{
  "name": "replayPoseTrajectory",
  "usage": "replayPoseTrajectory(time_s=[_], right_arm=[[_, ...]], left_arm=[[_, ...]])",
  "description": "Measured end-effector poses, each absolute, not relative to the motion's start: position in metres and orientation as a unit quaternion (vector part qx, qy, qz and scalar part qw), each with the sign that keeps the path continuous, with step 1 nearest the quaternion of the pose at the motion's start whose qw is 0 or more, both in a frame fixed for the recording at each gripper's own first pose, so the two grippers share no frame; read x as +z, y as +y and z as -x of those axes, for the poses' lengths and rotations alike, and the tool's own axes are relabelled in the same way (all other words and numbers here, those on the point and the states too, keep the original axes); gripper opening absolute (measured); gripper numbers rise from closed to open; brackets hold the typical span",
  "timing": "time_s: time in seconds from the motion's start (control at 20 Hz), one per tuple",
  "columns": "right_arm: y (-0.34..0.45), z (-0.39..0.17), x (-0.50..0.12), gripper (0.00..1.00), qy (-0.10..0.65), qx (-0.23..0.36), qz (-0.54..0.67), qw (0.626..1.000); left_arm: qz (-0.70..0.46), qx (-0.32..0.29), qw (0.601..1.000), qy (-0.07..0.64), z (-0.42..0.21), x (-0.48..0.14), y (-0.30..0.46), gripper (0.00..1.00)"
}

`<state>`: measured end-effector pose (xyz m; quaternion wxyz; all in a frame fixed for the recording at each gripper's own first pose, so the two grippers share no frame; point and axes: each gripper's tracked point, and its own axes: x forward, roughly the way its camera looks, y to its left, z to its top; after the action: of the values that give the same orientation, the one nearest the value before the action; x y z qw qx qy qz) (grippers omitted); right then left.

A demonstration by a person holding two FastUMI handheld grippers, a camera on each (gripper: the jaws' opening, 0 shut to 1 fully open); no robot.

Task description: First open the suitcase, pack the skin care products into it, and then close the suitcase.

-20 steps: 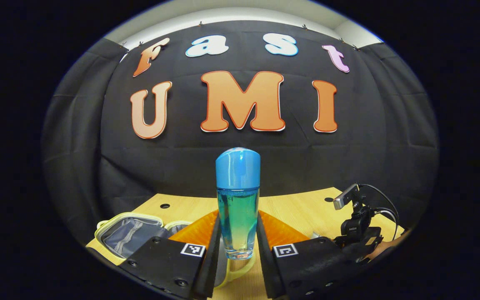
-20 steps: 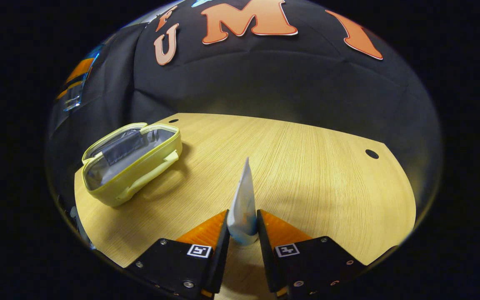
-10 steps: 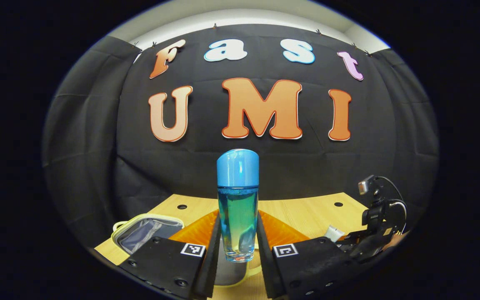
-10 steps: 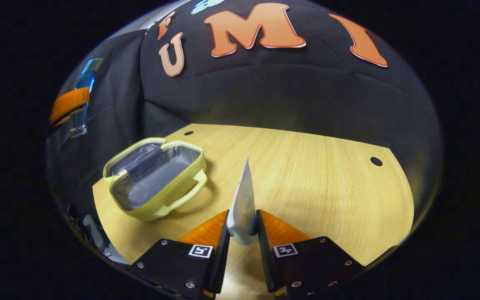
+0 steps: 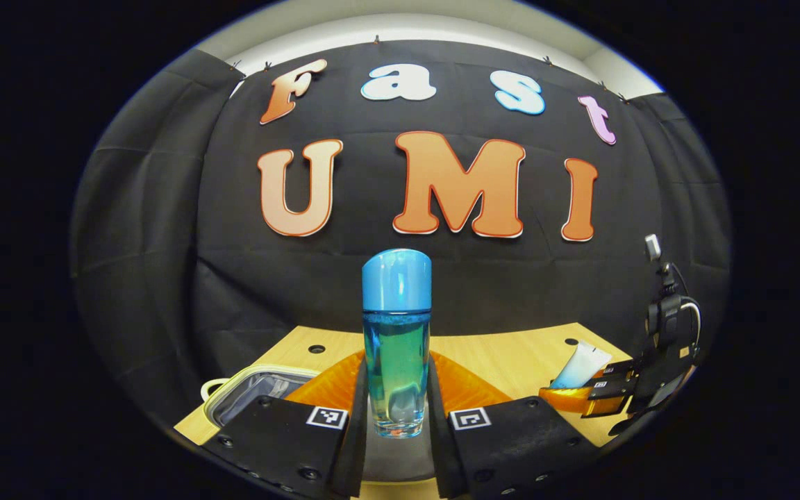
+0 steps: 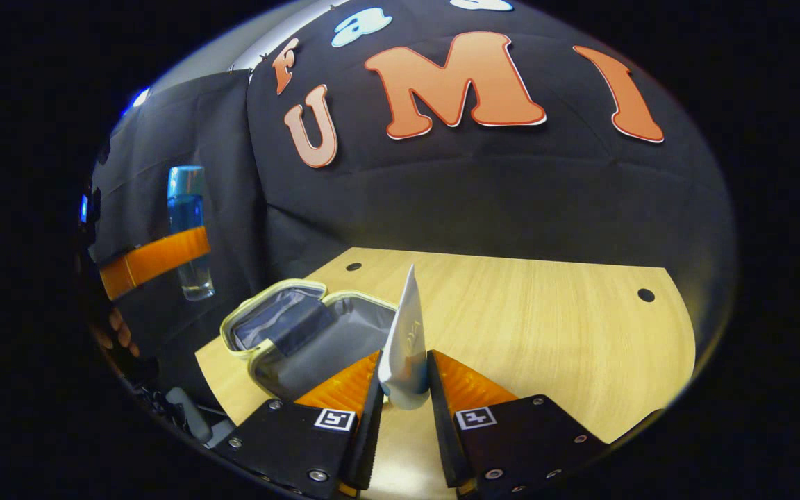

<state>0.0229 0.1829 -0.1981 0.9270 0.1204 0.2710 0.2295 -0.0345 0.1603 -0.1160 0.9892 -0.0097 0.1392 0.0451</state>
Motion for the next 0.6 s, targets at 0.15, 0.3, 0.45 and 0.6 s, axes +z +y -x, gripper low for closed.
replayPoseTrajectory(time_s=[0.15, 0.3, 0.45, 0.6], right_arm=[[0.212, -0.021, -0.185, 0.39, 0.277, 0.237, -0.135, 0.921], [0.239, -0.023, -0.181, 0.39, 0.281, 0.237, -0.136, 0.920], [0.268, -0.021, -0.189, 0.39, 0.302, 0.233, -0.146, 0.913], [0.288, -0.020, -0.198, 0.39, 0.317, 0.218, -0.148, 0.911]], left_arm=[[0.014, 0.033, 0.987, 0.159, 0.028, -0.130, 0.188, 0.39], [0.023, 0.019, 0.981, 0.190, 0.028, -0.158, 0.215, 0.39], [0.033, 0.001, 0.973, 0.227, 0.022, -0.190, 0.233, 0.39], [0.042, -0.023, 0.963, 0.265, 0.019, -0.223, 0.240, 0.39]])
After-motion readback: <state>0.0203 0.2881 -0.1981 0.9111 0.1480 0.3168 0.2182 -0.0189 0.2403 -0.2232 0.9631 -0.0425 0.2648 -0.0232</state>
